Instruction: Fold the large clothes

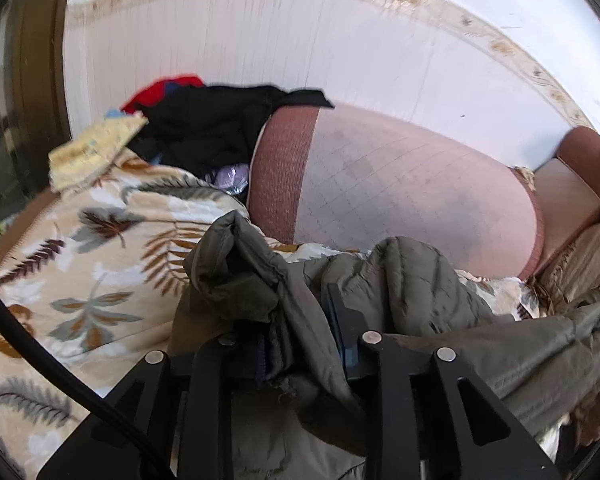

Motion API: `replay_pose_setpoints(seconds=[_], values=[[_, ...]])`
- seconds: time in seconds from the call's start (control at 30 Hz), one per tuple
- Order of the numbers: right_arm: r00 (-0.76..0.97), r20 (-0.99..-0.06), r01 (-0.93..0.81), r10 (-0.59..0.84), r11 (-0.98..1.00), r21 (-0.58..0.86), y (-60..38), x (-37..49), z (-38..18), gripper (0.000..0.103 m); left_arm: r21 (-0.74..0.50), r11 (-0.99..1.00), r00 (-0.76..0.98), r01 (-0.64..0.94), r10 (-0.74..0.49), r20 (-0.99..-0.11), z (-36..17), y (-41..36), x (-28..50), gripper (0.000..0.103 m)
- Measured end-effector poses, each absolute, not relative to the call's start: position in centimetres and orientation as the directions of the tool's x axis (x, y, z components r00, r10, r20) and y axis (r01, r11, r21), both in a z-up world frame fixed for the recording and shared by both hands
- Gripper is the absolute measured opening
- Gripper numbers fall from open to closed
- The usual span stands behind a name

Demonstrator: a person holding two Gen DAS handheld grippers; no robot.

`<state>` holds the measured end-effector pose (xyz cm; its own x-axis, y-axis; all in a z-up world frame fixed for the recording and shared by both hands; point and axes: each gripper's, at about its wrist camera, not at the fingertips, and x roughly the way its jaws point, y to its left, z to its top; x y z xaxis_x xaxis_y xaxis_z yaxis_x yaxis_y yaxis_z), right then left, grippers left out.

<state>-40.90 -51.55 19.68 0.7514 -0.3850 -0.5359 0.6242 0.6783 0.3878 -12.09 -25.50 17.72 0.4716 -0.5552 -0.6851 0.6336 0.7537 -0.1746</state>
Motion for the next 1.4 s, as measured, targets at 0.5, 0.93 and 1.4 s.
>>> replay_pose_setpoints(seconds=[0.5, 0.93, 1.4], values=[[0.62, -0.674, 0.732, -0.402, 0.605, 0.313, -61.0, -31.5, 9.5, 0.017, -0.206, 0.764, 0.401, 0.612, -0.524, -0.751, 7.9, -31.0, -3.1, 0.042], [0.715, -0.648, 0.669, -0.263, 0.527, 0.524, -64.4, -33.3, 10.1, 0.043, -0.452, 0.748, 0.309, 0.486, -0.63, -0.712, 12.2, -28.1, 1.7, 0.061], [0.713, -0.636, 0.592, -0.297, 0.741, 0.318, -57.4, -33.8, 14.0, 0.051, -0.211, 0.536, 0.261, 0.817, -0.671, -0.694, 13.1, -34.8, -10.6, 0.061]])
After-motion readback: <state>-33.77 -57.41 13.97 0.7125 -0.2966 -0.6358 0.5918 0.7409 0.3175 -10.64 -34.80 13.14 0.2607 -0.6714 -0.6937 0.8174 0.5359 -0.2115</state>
